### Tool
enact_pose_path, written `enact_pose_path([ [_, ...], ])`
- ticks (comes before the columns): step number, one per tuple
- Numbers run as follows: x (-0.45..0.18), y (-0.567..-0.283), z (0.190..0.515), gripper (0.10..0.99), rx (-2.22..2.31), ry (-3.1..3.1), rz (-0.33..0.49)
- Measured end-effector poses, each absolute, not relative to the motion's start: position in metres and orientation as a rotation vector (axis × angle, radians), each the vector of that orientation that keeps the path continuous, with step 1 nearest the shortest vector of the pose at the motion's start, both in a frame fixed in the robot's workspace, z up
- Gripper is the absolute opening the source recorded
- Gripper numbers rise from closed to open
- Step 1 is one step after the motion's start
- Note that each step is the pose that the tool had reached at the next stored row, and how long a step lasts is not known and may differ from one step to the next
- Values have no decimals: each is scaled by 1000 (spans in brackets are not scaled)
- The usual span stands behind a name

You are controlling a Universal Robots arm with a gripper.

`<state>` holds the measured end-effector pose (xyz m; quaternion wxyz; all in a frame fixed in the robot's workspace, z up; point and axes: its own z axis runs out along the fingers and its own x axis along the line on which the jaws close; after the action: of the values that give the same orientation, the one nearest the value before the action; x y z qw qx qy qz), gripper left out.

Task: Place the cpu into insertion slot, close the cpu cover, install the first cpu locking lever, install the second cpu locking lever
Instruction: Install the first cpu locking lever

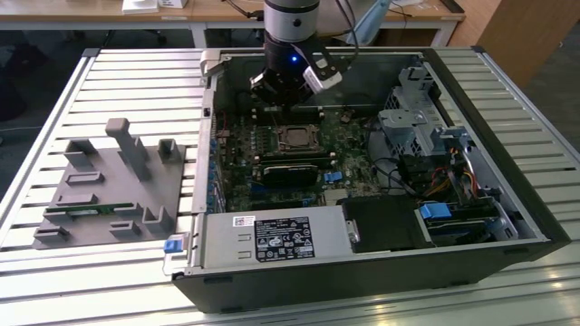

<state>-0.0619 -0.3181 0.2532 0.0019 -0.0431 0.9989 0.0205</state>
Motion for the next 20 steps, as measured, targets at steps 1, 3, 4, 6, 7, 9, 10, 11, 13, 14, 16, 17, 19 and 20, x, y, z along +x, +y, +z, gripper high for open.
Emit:
enact_pose_path([
  [1,-64,-318,253,122,-135,3134,64],
  [3,-69,-318,253,122,-135,3134,64],
  [4,-71,-318,253,122,-135,3134,64],
  [6,-75,-318,253,122,-135,3134,64],
  [7,-78,-318,253,122,-135,3133,64],
  [9,-81,-318,253,122,-132,3133,64],
  [10,-82,-318,253,122,-119,3134,65],
  [11,-82,-318,253,122,-101,3134,64],
  [13,-85,-318,253,122,-75,3135,64],
  [14,-87,-318,253,122,-72,3135,65],
  [16,-91,-318,253,122,-71,3135,67],
  [17,-92,-317,253,122,-71,3135,67],
  [19,-93,-317,253,122,-71,3135,67],
  [20,-94,-316,253,122,-71,3135,67],
])
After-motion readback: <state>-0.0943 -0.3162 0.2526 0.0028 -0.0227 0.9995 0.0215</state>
